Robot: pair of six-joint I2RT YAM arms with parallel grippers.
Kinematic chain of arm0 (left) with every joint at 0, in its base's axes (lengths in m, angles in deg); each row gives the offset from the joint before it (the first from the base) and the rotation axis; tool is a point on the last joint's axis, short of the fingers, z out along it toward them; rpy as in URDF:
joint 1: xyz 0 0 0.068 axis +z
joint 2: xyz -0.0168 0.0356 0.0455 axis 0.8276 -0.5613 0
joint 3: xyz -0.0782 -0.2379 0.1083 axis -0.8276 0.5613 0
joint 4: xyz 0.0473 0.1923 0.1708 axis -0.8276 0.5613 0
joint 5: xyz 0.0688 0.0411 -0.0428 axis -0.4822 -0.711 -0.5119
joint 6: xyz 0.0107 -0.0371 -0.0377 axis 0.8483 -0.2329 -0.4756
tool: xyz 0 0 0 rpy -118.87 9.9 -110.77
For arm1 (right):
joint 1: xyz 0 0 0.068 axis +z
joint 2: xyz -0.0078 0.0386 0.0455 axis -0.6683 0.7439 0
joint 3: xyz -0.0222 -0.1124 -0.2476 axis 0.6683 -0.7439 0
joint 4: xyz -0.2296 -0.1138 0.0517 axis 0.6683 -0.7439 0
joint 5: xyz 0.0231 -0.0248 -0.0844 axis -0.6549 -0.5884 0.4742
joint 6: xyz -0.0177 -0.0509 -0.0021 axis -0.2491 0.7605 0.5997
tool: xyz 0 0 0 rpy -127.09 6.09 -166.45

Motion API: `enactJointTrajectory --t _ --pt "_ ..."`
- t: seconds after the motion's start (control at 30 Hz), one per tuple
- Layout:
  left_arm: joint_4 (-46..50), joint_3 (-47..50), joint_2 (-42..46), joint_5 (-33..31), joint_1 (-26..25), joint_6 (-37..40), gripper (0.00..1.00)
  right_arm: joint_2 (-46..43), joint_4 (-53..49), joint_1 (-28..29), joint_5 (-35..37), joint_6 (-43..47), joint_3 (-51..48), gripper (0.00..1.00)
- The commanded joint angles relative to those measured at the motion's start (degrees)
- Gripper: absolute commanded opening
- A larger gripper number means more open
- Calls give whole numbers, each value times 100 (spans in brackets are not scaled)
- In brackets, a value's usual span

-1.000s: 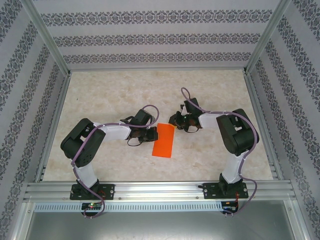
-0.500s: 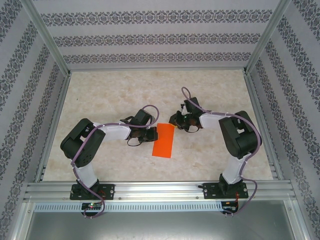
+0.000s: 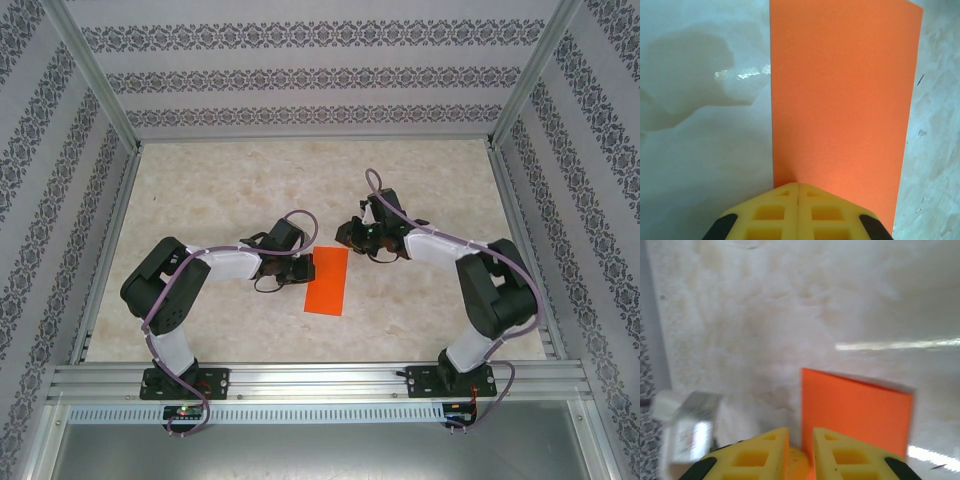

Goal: Fold a paper plane with a square sheet of paper (pick it up from the middle)
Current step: Fold the square sheet of paper in half at the center of the table.

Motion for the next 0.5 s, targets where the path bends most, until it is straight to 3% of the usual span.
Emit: enactJointTrajectory --t 0.0,0.3,0.47 --pt "621 199 -73 -243 -56 55 0 -349 -73 215 166 -87 -426 21" --pt "593 152 -64 -189 -54 46 0 -1103 556 935 393 -761 -1709 20" --pt "598 148 -42 -156 -60 49 0 -1180 537 1286 317 -828 -1926 21"
